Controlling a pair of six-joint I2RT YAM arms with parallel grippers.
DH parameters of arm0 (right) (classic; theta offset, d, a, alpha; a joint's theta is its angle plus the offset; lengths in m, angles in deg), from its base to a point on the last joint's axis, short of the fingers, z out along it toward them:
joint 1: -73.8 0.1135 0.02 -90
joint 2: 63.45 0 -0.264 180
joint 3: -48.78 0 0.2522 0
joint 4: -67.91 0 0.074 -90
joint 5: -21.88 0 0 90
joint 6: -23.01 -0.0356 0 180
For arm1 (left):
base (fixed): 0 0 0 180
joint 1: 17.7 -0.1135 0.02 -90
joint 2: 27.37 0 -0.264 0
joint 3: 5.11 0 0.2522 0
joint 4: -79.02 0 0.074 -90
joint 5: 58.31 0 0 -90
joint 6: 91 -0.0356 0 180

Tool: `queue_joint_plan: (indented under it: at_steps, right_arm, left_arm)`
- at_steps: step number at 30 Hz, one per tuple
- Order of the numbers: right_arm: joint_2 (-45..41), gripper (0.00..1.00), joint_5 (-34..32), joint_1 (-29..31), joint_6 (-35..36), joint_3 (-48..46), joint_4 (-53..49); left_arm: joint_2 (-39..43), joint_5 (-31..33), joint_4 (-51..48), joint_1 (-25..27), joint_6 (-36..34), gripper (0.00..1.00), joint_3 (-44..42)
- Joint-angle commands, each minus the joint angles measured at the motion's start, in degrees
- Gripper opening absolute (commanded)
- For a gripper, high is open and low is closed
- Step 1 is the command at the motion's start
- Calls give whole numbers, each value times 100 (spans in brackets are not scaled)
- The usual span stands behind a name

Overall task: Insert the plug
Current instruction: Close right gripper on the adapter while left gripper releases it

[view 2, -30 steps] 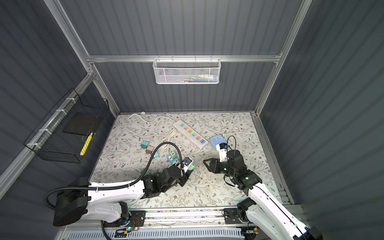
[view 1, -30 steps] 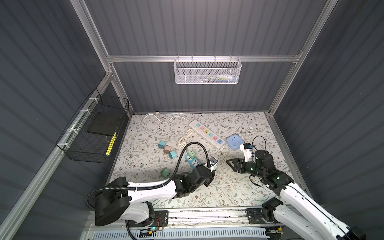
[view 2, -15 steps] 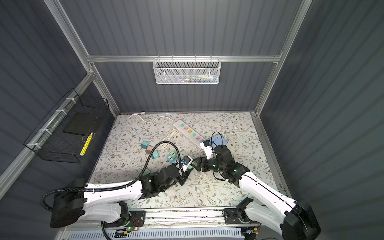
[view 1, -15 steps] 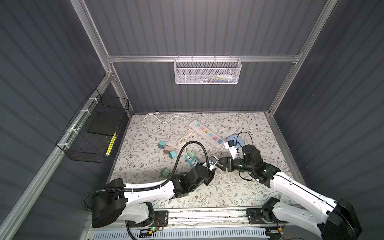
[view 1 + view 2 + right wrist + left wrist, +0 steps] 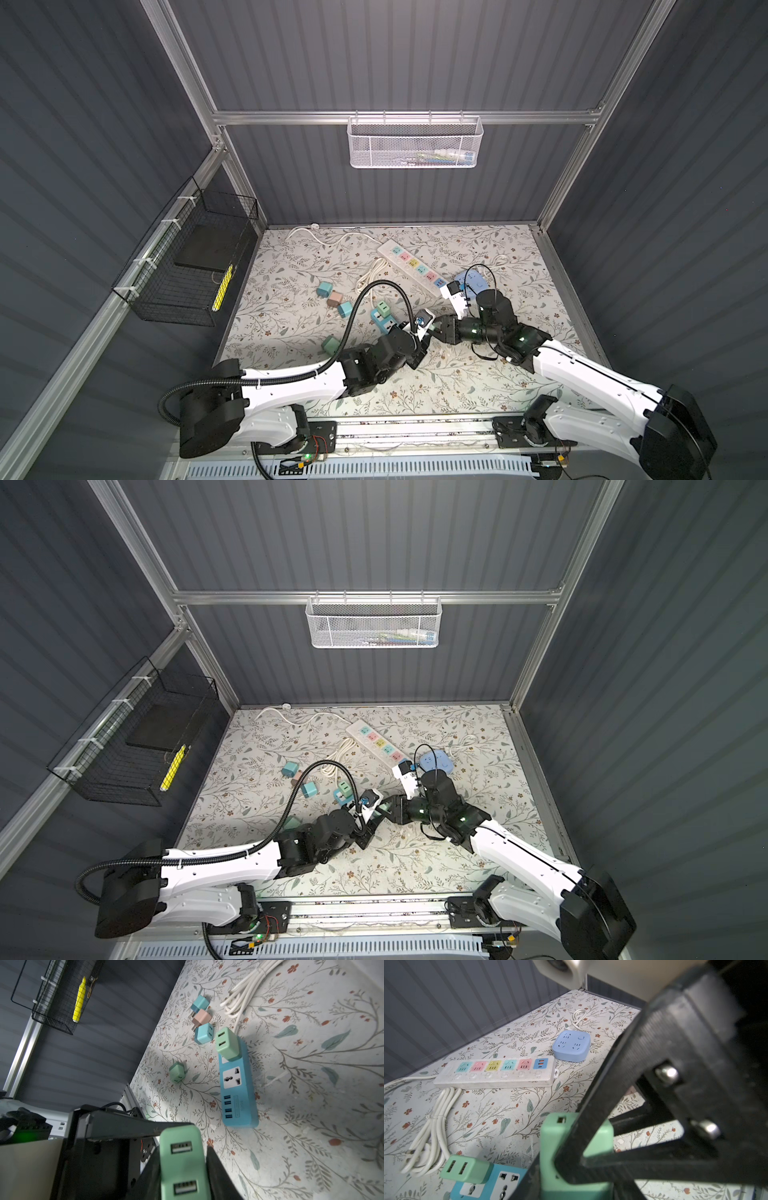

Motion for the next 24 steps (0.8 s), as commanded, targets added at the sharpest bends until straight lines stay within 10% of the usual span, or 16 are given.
queue_joint_plan:
  at_steps: [1, 8, 13, 18, 24]
  right_arm:
    - [30, 26, -53, 56, -119, 171, 191]
    - [55, 25, -871, 279, 352, 129, 376]
    - [689, 25, -1714, 522, 647, 265, 953]
    - [1517, 25, -2429, 965, 1182, 525, 1613]
    - [2372, 25, -2777, 1161, 1652, 874, 1896]
  left_arm:
    - [144, 83, 117, 29, 150, 36, -25]
    - [964, 1203, 37, 18, 759, 100, -681]
    - [1805, 2622, -1842, -311, 2640, 100, -731]
    - [2517, 2445, -3546, -1257, 4495, 100, -777]
    - [3003, 2538, -4156, -1506, 4958, 100, -732]
